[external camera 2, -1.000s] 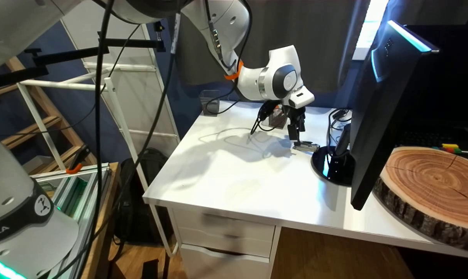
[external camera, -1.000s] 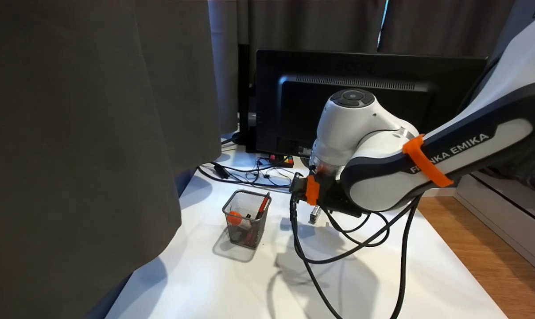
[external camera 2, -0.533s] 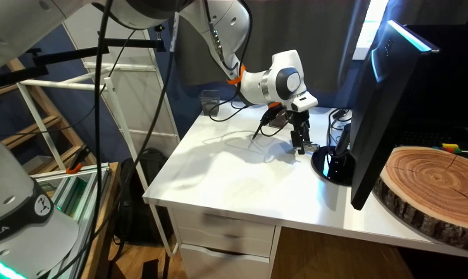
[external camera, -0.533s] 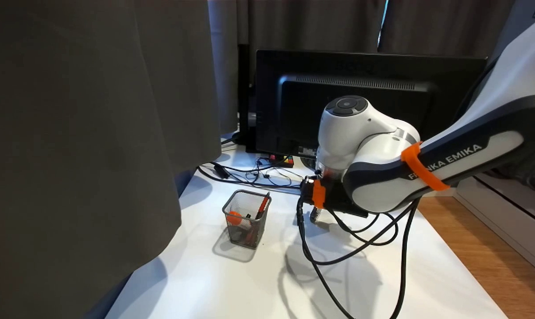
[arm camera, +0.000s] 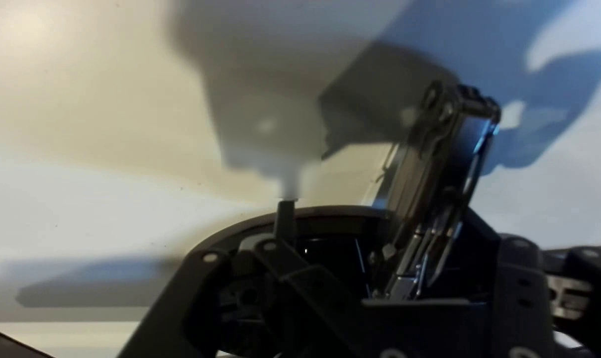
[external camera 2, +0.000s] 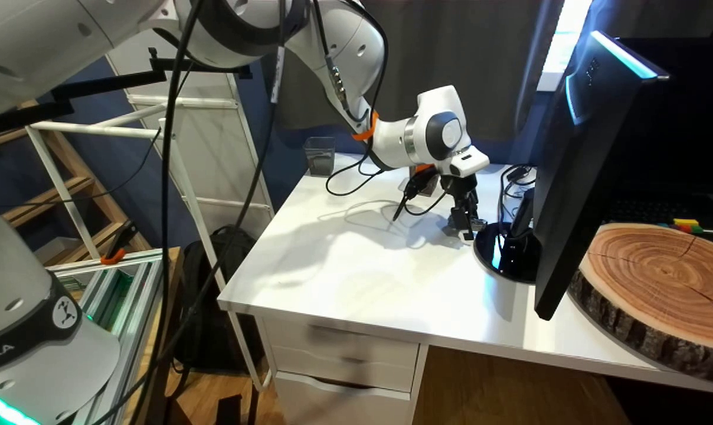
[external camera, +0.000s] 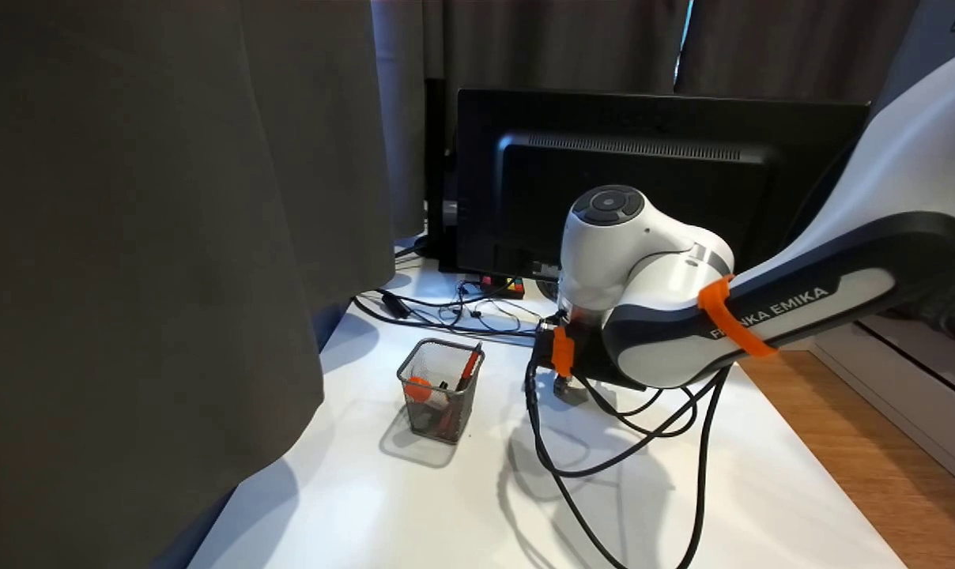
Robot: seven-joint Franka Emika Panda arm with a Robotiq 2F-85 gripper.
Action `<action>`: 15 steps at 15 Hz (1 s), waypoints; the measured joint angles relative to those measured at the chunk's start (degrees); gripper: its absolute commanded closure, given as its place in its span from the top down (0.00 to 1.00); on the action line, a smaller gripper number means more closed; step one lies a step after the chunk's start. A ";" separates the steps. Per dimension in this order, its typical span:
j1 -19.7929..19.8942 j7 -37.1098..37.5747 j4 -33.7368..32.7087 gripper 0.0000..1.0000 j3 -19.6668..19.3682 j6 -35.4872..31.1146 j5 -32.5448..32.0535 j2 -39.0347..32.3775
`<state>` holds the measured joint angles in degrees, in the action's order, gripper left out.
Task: Put the metal in the right bin
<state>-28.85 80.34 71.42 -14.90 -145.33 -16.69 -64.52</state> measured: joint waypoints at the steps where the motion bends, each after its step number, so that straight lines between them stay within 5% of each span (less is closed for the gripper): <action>1: -0.01 0.00 -0.42 0.39 -0.04 0.03 0.00 -0.27; 7: -0.41 0.00 -2.28 0.01 -0.01 2.10 0.00 -0.73; 11: -1.47 0.15 -2.75 0.05 -0.16 2.68 -0.36 -0.59; 15: -6.04 0.87 -2.41 0.05 -6.47 -1.90 -5.59 3.25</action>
<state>-34.89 81.21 69.01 -21.38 -147.23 -22.29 -61.27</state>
